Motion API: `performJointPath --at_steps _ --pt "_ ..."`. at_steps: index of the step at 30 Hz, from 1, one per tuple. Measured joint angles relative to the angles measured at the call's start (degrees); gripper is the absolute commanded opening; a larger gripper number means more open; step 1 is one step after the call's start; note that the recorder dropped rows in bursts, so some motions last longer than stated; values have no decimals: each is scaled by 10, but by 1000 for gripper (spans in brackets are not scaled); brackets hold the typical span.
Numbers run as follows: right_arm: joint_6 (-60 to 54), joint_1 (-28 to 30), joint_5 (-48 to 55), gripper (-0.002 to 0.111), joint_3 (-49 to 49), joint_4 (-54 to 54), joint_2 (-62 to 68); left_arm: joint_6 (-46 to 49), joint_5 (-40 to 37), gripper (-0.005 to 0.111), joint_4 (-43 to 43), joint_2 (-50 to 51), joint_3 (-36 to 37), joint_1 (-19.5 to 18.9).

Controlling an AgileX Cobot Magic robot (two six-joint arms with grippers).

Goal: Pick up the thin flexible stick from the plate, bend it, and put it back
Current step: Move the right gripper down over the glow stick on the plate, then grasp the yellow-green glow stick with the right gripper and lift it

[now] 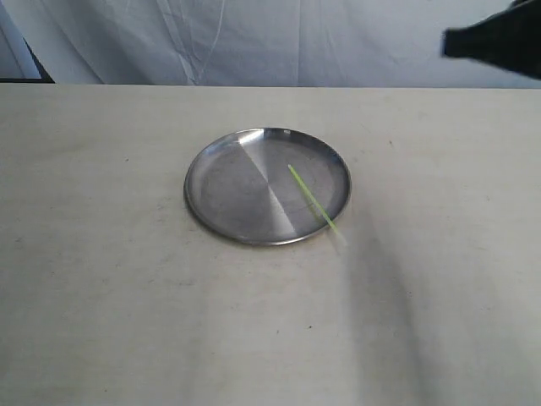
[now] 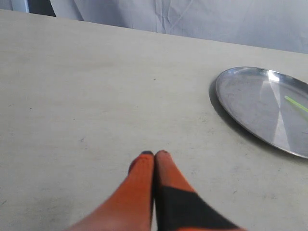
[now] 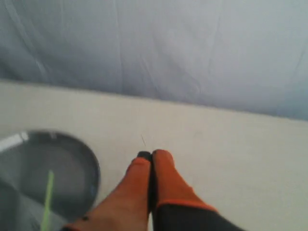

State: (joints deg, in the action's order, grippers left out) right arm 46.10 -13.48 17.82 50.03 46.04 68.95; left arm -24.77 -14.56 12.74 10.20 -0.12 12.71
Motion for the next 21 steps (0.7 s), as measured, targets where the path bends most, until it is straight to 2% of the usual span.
performJointPath --at_steps 1,2,3,4,5,7,9,11,13,14,21 --pt "-50 -18 47 0 32 -23 45 0 0 0 0 0 0 0" --pt "-159 -50 165 0 119 -92 152 0 0 0 0 0 0 0" --pt "-200 -57 209 0 164 -125 201 0 0 0 0 0 0 0" --pt "-296 -66 299 0 246 -217 284 0 0 0 0 0 0 0" --pt "-333 -66 329 0 273 -257 310 0 0 0 0 0 0 0" --pt "-476 -68 378 0 347 -424 384 0 0 0 0 0 0 0" --pt "-540 -72 394 6 368 -519 417 0 0 0 0 0 0 0" --pt "-567 -74 404 24 372 -542 445 0 0 0 0 0 0 0" --pt "-592 -74 407 51 372 -549 465 0 0 0 0 0 0 0" --pt "-599 -74 407 59 372 -552 473 0 0 0 0 0 0 0" --pt "-602 -74 382 61 373 -547 507 0 0 0 0 0 0 0"
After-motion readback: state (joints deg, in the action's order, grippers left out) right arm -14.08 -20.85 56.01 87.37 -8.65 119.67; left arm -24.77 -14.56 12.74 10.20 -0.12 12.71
